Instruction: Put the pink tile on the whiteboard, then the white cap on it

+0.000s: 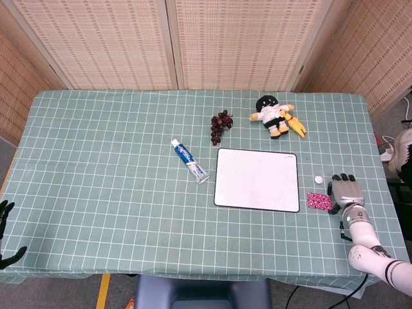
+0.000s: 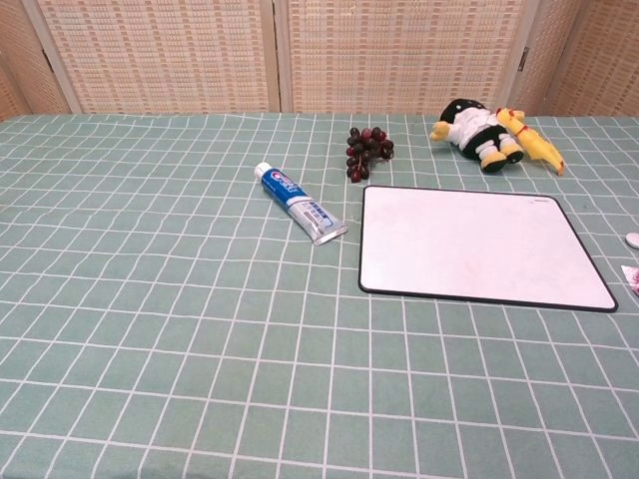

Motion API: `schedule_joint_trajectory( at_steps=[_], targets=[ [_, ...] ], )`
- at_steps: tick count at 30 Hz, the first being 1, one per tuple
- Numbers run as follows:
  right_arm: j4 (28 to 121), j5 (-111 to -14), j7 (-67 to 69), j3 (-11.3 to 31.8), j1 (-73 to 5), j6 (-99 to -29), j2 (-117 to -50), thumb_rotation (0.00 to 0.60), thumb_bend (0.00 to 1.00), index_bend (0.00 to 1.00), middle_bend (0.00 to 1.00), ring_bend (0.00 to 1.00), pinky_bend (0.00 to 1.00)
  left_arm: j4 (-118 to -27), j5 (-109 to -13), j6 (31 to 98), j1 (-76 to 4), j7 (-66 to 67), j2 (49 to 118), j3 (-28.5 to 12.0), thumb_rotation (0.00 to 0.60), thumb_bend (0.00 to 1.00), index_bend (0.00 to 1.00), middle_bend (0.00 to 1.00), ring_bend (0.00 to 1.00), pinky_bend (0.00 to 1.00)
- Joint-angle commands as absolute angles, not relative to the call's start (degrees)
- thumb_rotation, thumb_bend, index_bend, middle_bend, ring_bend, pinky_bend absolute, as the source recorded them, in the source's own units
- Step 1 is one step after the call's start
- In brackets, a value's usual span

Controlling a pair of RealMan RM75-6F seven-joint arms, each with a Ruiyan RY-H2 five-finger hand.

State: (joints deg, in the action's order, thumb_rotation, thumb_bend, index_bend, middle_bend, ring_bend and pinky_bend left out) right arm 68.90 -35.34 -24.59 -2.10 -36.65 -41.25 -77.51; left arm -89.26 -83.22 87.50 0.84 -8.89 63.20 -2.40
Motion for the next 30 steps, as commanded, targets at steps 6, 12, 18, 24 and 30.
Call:
schedule_joint_trajectory(
  at_steps=[6, 12, 18, 24, 30],
  targets=[
    [69.84, -36.85, -23.38, -0.89, -36.15, -41.98, -76.79, 0.6, 0.01, 0.47, 0.09, 0.0, 0.04, -89.29, -83.31, 87.41, 0.81, -9.17, 63.16, -2.37, 0.6, 0.16, 0.0, 0.0, 0.0, 0.0],
    [71.62, -38.99, -22.14, 0.6, -36.05, -43.18, -75.66, 0.6, 0.01, 0.48, 0.09, 0.0, 0.04, -89.44, -83.22, 87.31, 0.83, -9.32, 63.09, -2.36, 0.6, 0.16, 0.0, 0.0, 0.0, 0.0],
    [74.3, -39.96, -22.58, 2.77, -37.65, -44.12, -74.46, 0.6, 0.01, 0.48, 0.09, 0.0, 0.04, -89.45, -83.24, 87.22, 0.84, -9.46, 62.99, -2.32, 0.6, 0.16, 0.0, 0.0, 0.0, 0.0],
    [76.82, -37.89, -26.51, 5.31, -42.08, -44.46, -75.88, 0.6, 0.01, 0.48, 0.09, 0.0, 0.04, -89.54, -83.36, 87.27, 0.85, -9.29, 62.94, -2.27, 0.6, 0.16, 0.0, 0.0, 0.0, 0.0],
    [74.4, -29.73, -31.72, 6.17, -47.1, -43.04, -80.7, 0.6, 0.01, 0.48, 0.09, 0.0, 0.04, -89.49, -83.3, 87.45, 0.98, -9.38, 62.88, -2.28, 0.6, 0.16, 0.0, 0.0, 0.0, 0.0]
  ],
)
